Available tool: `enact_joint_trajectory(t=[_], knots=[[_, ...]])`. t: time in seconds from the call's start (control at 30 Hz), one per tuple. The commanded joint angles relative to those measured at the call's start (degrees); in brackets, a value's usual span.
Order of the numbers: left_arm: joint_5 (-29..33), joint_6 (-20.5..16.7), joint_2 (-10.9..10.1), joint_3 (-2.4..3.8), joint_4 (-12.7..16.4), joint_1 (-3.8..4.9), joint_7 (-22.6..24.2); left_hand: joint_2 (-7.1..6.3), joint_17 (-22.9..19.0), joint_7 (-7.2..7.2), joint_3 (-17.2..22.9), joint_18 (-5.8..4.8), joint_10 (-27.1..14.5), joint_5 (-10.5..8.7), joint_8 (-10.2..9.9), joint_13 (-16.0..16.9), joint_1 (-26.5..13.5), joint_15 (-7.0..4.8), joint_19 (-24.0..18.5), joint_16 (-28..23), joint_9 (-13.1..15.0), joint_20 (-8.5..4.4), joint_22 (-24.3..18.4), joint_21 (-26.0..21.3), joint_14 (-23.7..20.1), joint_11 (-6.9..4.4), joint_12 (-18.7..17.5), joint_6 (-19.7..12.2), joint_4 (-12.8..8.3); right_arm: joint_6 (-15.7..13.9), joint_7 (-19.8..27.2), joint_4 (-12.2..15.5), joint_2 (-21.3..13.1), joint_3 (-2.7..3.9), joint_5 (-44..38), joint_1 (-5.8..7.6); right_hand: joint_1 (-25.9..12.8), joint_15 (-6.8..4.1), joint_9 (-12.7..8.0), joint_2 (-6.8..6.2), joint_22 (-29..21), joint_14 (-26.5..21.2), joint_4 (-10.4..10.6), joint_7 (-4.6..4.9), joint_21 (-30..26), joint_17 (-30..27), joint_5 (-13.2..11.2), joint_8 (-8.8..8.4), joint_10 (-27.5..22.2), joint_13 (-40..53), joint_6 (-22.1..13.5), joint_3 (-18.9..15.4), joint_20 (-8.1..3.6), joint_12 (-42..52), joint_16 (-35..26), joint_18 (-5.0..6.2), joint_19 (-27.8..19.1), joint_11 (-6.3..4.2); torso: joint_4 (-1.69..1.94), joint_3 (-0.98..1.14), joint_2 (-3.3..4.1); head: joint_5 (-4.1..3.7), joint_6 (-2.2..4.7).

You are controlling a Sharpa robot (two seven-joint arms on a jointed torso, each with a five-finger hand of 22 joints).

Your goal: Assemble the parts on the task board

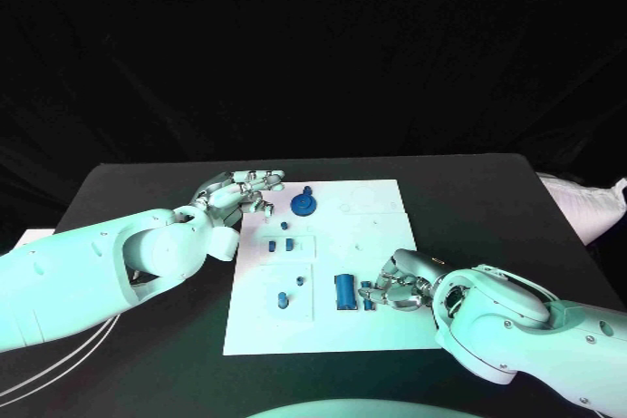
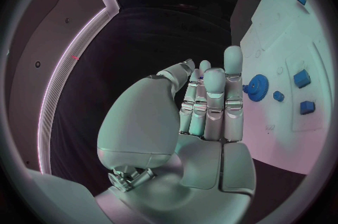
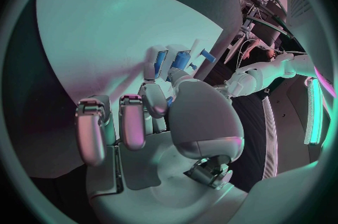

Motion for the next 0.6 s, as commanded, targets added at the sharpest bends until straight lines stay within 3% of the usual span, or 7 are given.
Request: enact_joint_trajectory(t=[0.03,0.07,0.13,0.3,0.47,0.6], knots=[[-0.3,1.1,0.1,0.04,0.1,0.02,0.2,0.32,-0.1,-0.10,-0.5,0.89,-0.5,-0.07,0.3,0.1,0.1,-0.05,-0.4,-0.2,0.0,-0.15,-0.1,-0.4,-0.4,0.14,0.3,0.1,0.0,0.5,-0.4,0.4,-0.1,-0.01,-1.5,-0.07,-1.5,-0.35,0.1,0.17,14.4,3.8,0.0,-0.01,0.2,3.2,-3.6,0.19,0.5,0.1,0.4,-1.8,-0.39,0.1,0.4,-1.04,5.5,0.07,-0.03,0.00,-0.02,-0.07,-0.01],[-0.3,1.1,0.1,0.04,0.1,0.02,0.2,0.32,-0.1,-0.10,-0.5,0.89,-0.5,-0.07,0.3,0.1,0.1,-0.05,-0.4,-0.2,0.0,-0.15,-0.1,-0.4,-0.4,0.14,0.3,0.1,0.0,0.4,-0.3,0.5,-0.2,-0.01,-1.7,-0.07,-2.2,-0.37,0.2,0.39,14.4,3.8,0.0,-0.03,0.3,3.3,-5.7,0.18,0.5,0.2,0.5,-2.9,-0.41,0.1,0.4,-1.05,5.5,0.07,-0.03,0.00,-0.02,-0.07,-0.01],[-0.3,1.1,0.0,0.04,0.1,0.02,0.2,0.32,-0.1,-0.10,-0.5,0.89,-0.5,-0.07,0.3,0.1,0.1,-0.05,-0.4,-0.2,0.0,-0.15,-0.1,-0.4,-0.4,0.14,0.3,0.1,0.0,0.3,-0.3,0.6,-0.5,-0.01,-2.0,-0.07,-2.6,-0.38,0.2,0.63,14.5,3.8,0.0,-0.05,0.3,3.3,-7.4,0.19,0.5,0.3,0.5,-4.2,-0.42,0.1,0.4,-1.05,5.6,0.05,-0.03,0.01,-0.02,-0.08,-0.01],[-0.3,1.1,0.0,0.03,0.1,0.02,0.2,0.32,-0.1,-0.10,-0.5,0.89,-0.5,-0.07,0.3,0.1,0.1,-0.05,-0.4,-0.2,0.0,-0.15,-0.1,-0.4,-0.4,0.14,0.3,0.1,0.0,0.4,0.0,0.9,-1.3,-0.01,-2.5,-0.07,-2.3,-0.38,0.3,0.83,14.5,3.8,-0.1,-0.07,0.3,3.4,-7.7,0.19,0.5,0.3,0.5,-4.6,-0.43,0.1,0.4,-1.06,5.6,0.04,-0.01,0.02,-0.04,-0.05,0.05],[-0.3,1.1,0.0,0.03,0.0,0.02,0.2,0.32,-0.1,-0.10,-0.5,0.89,-0.5,-0.07,0.3,0.1,0.1,-0.05,-0.4,-0.2,0.0,-0.15,-0.1,-0.4,-0.4,0.14,0.3,0.1,0.0,0.4,0.6,1.1,-2.0,0.00,-2.7,-0.07,0.7,-0.39,0.4,1.35,14.5,3.7,-0.6,-0.05,0.3,3.3,-7.6,0.12,0.4,0.4,0.3,-5.5,-0.44,-0.2,0.3,-1.05,5.6,0.05,-0.02,0.03,-0.04,0.01,0.07],[-0.3,1.1,0.1,0.02,-0.1,0.01,0.3,0.32,-0.1,-0.10,-0.5,0.89,-0.5,-0.07,0.3,0.1,0.1,-0.05,-0.4,-0.2,0.0,-0.15,-0.1,-0.4,-0.4,0.14,0.3,0.1,0.0,-1.9,2.3,1.0,-2.5,0.00,-1.9,-0.07,3.2,-0.25,0.3,1.56,14.1,3.6,-1.0,0.25,0.0,2.5,-7.2,-0.27,-0.2,-0.5,-0.4,-6.2,-0.36,-1.9,-0.2,-0.95,5.3,0.26,-0.10,0.01,-0.10,-0.05,0.18]])
